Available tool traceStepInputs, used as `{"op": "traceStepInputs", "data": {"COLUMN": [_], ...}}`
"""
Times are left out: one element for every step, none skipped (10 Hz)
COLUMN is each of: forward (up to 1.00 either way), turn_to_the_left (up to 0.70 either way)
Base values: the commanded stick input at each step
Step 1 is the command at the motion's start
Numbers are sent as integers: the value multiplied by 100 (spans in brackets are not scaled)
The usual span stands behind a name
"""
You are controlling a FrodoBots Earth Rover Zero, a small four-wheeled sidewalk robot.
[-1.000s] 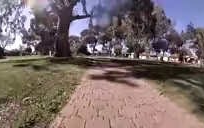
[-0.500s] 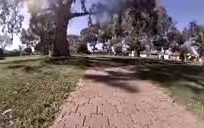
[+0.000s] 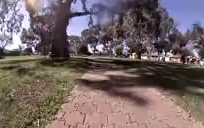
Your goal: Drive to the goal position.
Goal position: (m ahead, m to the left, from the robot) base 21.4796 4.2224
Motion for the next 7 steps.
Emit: {"op": "traceStepInputs", "data": {"forward": [70, 70, 70, 70, 70, 70, 70], "turn_to_the_left": [0, 0, 0, 0, 0, 0, 0]}}
